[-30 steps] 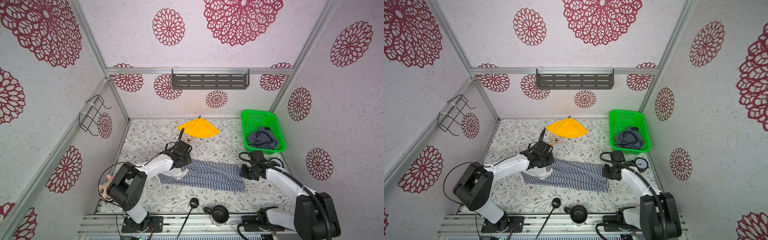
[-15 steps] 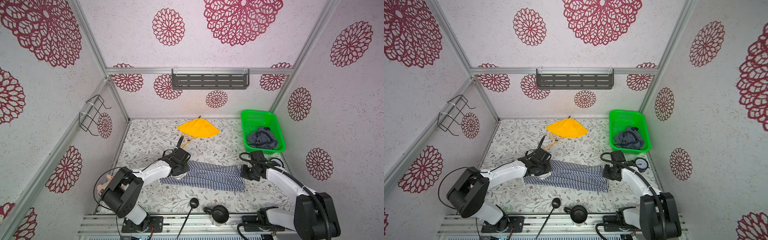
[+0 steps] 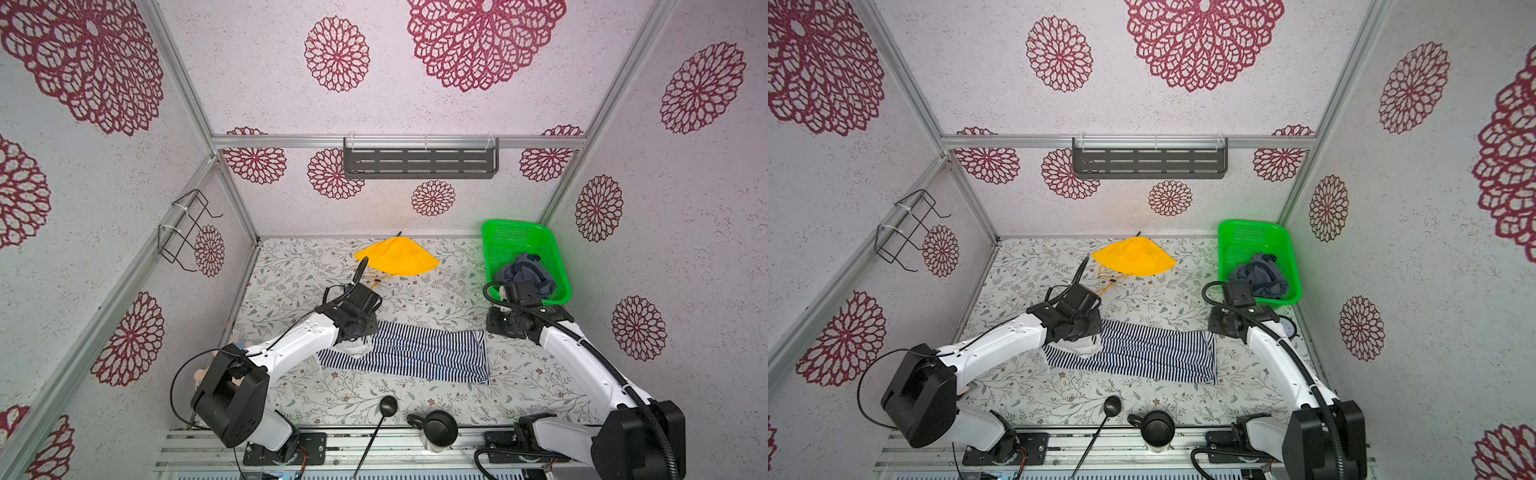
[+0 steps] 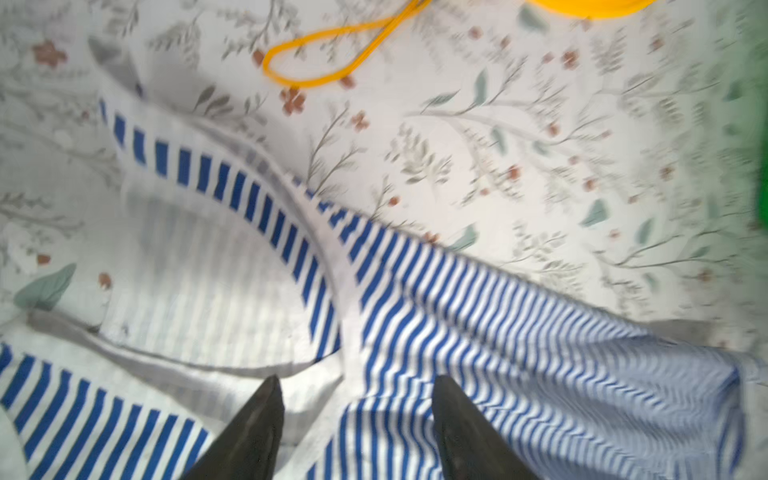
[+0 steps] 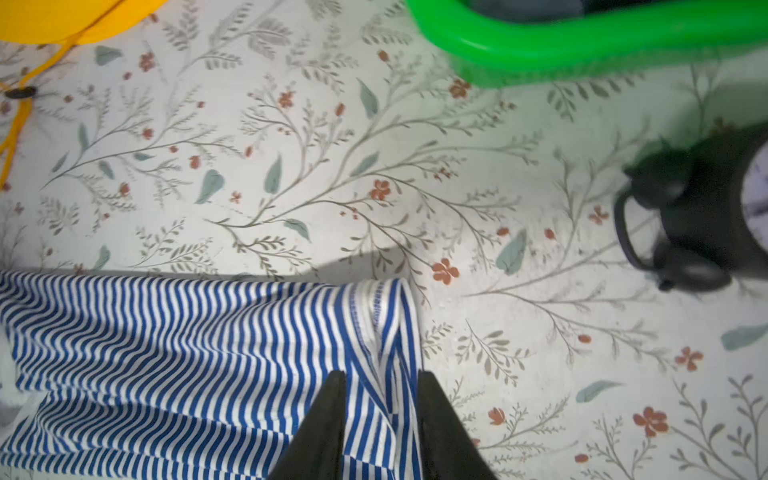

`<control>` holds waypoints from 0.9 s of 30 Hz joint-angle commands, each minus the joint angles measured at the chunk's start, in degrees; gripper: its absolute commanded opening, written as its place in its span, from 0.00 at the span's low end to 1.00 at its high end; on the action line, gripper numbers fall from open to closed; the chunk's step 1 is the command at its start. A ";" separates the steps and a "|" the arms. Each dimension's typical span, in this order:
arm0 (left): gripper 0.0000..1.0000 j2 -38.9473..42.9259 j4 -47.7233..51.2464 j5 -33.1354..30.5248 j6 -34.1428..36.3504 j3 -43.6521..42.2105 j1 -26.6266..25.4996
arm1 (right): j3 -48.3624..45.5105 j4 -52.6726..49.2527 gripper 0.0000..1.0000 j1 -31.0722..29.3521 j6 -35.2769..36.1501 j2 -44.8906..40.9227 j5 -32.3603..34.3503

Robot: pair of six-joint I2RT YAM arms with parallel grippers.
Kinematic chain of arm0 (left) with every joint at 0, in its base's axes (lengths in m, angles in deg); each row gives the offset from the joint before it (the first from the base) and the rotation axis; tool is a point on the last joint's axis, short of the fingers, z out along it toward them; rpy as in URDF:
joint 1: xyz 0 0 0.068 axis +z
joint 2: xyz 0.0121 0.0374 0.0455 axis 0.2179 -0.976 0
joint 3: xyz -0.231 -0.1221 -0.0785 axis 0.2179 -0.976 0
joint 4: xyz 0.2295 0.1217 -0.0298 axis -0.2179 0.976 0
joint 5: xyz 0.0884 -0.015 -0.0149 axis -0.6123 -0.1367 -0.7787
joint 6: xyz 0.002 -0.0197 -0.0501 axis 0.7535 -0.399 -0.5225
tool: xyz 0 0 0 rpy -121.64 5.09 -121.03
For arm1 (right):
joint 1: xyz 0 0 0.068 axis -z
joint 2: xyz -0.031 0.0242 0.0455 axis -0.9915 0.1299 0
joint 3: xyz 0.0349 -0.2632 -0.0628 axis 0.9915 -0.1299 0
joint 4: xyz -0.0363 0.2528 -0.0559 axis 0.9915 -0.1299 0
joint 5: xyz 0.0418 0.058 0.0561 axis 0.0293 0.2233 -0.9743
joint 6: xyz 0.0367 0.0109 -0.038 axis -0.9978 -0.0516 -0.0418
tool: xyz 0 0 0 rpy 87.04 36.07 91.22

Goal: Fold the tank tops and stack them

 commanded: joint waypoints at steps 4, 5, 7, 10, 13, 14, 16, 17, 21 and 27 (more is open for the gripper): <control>0.53 -13.51 -8.38 4.43 1.85 8.05 -0.51 | 1.73 6.09 0.24 -6.88 -2.03 9.57 0.19; 0.52 -15.16 -9.32 5.31 1.31 8.32 -0.61 | 1.57 6.76 0.23 -7.02 -2.19 10.41 0.09; 0.51 -17.81 -10.94 5.82 0.21 7.61 -0.78 | 0.71 7.76 0.21 -7.05 -2.30 12.01 0.14; 0.49 -18.71 -12.92 5.83 -1.33 4.70 -0.78 | -0.81 9.05 0.19 -6.78 -2.60 13.70 0.26; 0.48 -19.63 -13.99 5.85 -2.30 2.50 -0.69 | -2.19 10.13 0.16 -6.01 -2.70 15.52 0.64; 0.48 -20.04 -14.50 5.68 -2.59 1.87 -0.62 | -2.68 10.35 0.15 -5.53 -2.58 15.98 0.98; 0.48 -21.00 -15.27 5.27 -3.10 0.87 -0.26 | -3.96 10.70 0.14 -3.86 -2.20 16.58 1.61; 0.48 -21.36 -15.68 5.11 -3.21 0.56 -0.04 | -4.55 10.80 0.14 -2.96 -1.90 16.60 1.88; 0.46 -22.62 -16.54 4.81 -3.19 -0.04 1.47 | -6.43 11.07 0.14 1.89 0.11 15.77 3.43; 0.45 -24.02 -17.61 4.65 -2.65 0.13 3.03 | -6.08 10.92 0.14 5.26 2.26 14.97 4.39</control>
